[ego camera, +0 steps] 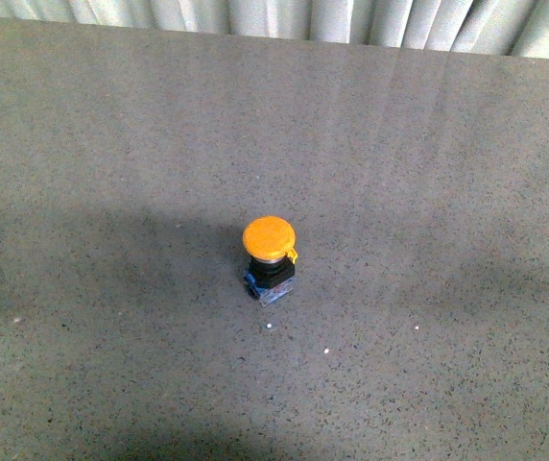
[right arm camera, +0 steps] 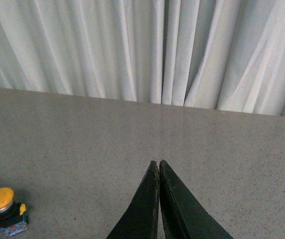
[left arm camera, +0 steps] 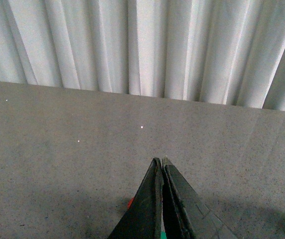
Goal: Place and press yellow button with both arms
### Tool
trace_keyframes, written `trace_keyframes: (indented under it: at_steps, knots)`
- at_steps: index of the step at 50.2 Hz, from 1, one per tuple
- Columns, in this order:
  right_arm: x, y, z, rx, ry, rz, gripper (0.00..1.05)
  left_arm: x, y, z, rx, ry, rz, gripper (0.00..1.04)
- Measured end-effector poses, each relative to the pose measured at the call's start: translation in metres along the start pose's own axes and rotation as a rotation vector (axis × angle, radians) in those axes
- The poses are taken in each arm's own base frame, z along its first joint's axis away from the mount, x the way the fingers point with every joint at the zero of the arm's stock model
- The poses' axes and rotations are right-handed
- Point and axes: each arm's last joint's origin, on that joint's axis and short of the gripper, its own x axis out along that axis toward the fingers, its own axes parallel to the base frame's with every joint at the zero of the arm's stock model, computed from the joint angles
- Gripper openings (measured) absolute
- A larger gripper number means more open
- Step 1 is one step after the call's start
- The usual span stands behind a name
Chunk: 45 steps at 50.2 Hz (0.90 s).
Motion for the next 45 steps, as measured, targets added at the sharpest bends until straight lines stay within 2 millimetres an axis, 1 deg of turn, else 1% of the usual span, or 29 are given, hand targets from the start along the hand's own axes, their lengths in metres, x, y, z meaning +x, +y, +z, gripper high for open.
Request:
trace_keyframes:
  at_steps: [7,11,15,27,28,30,33,39,45]
  knots:
    - [-0.003,0.000,0.000,0.000,0.001,0.000,0.01,0.000,0.000,0.000,0.000,0.000,0.000,0.01]
    - [-0.009,0.000,-0.004,0.000,0.034,0.001,0.01,0.000,0.000,0.000,0.000,0.000,0.000,0.01]
    - [-0.014,0.000,-0.003,0.000,0.009,-0.002,0.01,0.000,0.000,0.000,0.000,0.000,0.000,0.01]
    - [-0.014,0.000,-0.003,-0.001,0.004,-0.002,0.02,0.000,0.000,0.000,0.000,0.000,0.000,0.01]
    - [-0.014,0.000,-0.003,-0.001,0.004,-0.002,0.05,0.000,0.000,0.000,0.000,0.000,0.000,0.02]
    - [-0.014,0.000,-0.003,-0.001,0.004,-0.002,0.11,0.000,0.000,0.000,0.000,0.000,0.000,0.06]
    - [-0.014,0.000,-0.003,-0.001,0.004,-0.002,0.21,0.000,0.000,0.000,0.000,0.000,0.000,0.16]
    - [-0.014,0.000,-0.003,-0.001,0.004,-0.002,0.50,0.000,0.000,0.000,0.000,0.000,0.000,0.45]
    - [-0.014,0.000,-0.003,-0.001,0.004,-0.002,0.67,0.000,0.000,0.000,0.000,0.000,0.000,0.63]
